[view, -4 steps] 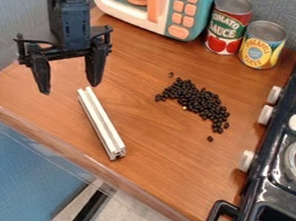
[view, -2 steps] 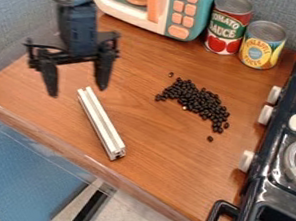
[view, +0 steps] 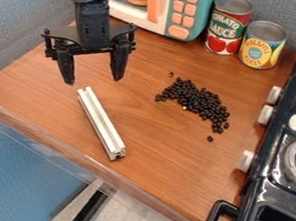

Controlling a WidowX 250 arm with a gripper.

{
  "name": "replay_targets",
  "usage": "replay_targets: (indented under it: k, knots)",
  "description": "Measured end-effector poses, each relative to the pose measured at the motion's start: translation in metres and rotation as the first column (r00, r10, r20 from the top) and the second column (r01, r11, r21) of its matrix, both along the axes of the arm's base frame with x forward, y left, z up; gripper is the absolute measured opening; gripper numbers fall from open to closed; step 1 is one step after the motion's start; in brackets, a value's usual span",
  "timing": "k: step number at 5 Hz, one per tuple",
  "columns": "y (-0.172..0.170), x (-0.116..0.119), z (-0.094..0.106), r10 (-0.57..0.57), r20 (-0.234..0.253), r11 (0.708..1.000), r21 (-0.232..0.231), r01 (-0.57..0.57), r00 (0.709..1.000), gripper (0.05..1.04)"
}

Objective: Sweep into pile

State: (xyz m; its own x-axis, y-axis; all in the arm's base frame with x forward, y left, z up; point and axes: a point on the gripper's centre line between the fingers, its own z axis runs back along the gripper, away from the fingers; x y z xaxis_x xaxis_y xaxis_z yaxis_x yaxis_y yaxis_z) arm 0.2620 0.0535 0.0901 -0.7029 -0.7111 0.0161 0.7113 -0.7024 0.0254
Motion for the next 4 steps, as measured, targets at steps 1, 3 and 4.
replay_targets:
  k: [1,3,4]
  knots:
    - [0.002,0.004,-0.008,-0.025,0.057,1.0,0.0,0.025,0.998,1.0]
    - [0.006,-0.003,-0.029,0.022,0.056,0.999,0.023,-0.024,0.998,1.0]
    - [0.009,-0.004,-0.04,0.085,0.053,0.996,0.037,-0.087,0.995,1.0]
